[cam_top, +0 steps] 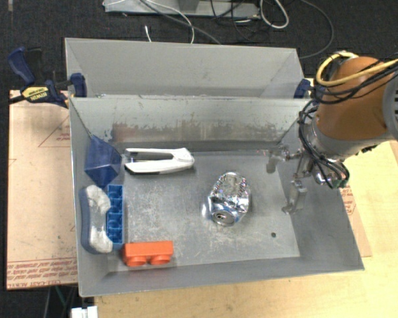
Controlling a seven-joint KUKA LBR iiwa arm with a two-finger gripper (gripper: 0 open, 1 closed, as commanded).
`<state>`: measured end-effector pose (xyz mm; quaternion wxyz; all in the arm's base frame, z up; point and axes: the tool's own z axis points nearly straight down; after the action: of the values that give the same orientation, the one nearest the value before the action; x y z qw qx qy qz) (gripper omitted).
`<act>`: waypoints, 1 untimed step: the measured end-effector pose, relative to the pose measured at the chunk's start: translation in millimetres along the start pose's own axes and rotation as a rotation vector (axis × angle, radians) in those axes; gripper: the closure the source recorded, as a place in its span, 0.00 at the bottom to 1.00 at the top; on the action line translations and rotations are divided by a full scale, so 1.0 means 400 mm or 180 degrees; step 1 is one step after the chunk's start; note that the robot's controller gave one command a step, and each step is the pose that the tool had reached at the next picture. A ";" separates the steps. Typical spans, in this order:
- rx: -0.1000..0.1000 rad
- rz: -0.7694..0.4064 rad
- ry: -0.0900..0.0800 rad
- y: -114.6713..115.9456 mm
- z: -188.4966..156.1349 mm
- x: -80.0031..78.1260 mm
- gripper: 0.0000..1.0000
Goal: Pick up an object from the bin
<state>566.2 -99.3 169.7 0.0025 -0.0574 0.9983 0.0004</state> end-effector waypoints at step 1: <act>-0.0007 -0.0627 0.0006 0.084 0.156 -0.087 0.00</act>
Offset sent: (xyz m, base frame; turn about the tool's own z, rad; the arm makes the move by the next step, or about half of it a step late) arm 0.0230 0.0681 -0.0714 -0.0784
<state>597.1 -61.7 107.5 0.0016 -0.1552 0.9879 0.0011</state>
